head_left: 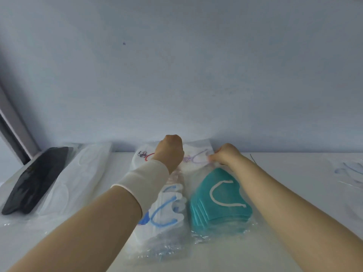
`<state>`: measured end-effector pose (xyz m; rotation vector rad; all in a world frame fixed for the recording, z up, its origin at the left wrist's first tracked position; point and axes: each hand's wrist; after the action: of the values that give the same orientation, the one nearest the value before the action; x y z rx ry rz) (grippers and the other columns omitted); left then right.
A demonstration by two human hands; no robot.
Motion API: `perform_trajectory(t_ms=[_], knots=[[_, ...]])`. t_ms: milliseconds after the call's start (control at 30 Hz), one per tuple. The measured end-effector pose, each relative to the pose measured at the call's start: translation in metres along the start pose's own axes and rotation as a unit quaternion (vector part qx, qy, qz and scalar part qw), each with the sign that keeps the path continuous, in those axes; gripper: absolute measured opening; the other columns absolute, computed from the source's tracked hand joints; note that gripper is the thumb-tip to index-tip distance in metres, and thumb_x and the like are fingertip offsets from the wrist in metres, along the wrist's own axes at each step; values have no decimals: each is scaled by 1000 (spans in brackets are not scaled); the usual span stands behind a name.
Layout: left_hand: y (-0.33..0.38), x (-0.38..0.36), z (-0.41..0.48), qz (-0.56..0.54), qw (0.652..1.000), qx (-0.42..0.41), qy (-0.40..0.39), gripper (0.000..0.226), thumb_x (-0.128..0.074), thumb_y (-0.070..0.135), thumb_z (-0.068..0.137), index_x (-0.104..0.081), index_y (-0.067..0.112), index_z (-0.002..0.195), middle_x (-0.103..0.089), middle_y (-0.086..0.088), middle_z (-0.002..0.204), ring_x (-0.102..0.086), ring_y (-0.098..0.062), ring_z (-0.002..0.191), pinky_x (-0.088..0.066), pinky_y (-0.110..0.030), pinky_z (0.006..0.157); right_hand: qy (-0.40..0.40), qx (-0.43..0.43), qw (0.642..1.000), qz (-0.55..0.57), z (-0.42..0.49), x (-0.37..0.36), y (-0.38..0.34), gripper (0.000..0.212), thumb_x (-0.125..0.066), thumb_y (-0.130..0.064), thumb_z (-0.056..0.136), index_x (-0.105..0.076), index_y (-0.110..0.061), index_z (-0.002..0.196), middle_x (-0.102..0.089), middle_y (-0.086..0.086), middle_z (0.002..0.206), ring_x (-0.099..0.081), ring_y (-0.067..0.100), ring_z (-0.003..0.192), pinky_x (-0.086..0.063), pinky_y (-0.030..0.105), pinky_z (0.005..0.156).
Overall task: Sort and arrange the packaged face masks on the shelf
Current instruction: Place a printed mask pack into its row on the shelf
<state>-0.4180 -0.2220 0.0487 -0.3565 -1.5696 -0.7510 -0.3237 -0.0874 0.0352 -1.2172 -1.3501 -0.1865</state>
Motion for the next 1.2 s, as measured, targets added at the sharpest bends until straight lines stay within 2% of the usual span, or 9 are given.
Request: perform_trajectory(t_ms=[133,267,533,667,800,900,1067,1133,1200], knots=[[29,21,-11,-1,999,-24,42,28,-49,20,95,-58,6,118,-57,-12,120,-54,-30,111,-41,-31,82,58,36,998,16,-7,20,8,51,-57,-41,88,-56,-1,120,-60,14,115,-56,30,105,-43,31,82],[93,20,-22,7,996,-84,31,28,-48,21,95,-57,12,120,-58,-7,121,-54,-27,112,-42,-31,84,117,82,990,19,-22,61,53,49,-55,-38,90,-49,-7,128,-52,10,132,-50,26,120,-39,33,97],[273,-41,-52,80,976,-201,2,40,-45,32,97,-46,14,132,-49,-8,131,-43,-27,125,-36,-34,99,173,101,959,-200,-57,156,236,42,-52,-36,93,-47,-18,130,-47,6,132,-42,26,123,-37,36,99],[359,-105,-81,1,980,-187,-66,51,-47,41,95,-37,18,139,-43,-10,136,-41,-27,128,-32,-35,103,144,40,987,-59,-80,200,345,47,-62,-36,86,-53,-14,126,-53,6,131,-48,23,121,-36,31,97],[402,-156,-95,-63,988,-92,-109,70,-52,49,90,-26,13,144,-35,-14,144,-30,-32,135,-26,-40,108,128,-7,992,-12,-91,212,416,59,-66,-41,82,-51,-11,130,-53,9,131,-49,24,121,-36,31,101],[414,-174,-97,-78,992,-55,-79,76,-59,45,87,-21,15,147,-32,-10,146,-24,-31,137,-22,-38,109,143,13,990,5,-87,199,430,59,-64,-44,82,-50,-15,132,-54,7,129,-44,25,122,-32,29,102],[419,-181,-94,-185,980,-36,-64,82,-74,28,78,-28,13,143,-49,-8,131,-35,-26,129,-26,-33,108,164,59,982,67,-82,185,427,53,-60,-38,87,-46,-19,135,-54,0,128,-38,21,121,-28,23,99],[420,-182,-94,-223,972,-34,-67,78,-78,21,75,-36,11,139,-52,-8,120,-43,-26,124,-31,-35,108,159,52,978,122,-81,188,428,50,-62,-32,87,-47,-18,132,-57,0,124,-42,19,119,-31,22,98],[421,-182,-96,-265,961,-24,-70,73,-79,17,73,-42,12,135,-50,-7,118,-50,-25,114,-37,-36,104,148,31,966,210,-80,194,429,48,-67,-22,84,-49,-16,128,-60,1,116,-54,15,104,-39,21,93]])
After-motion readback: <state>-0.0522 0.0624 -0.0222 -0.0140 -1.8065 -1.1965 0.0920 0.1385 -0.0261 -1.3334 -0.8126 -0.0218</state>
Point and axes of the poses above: each hand's wrist, its own z-axis towards the middle knuckle, its own x-axis out of the back of the hand, y = z × x
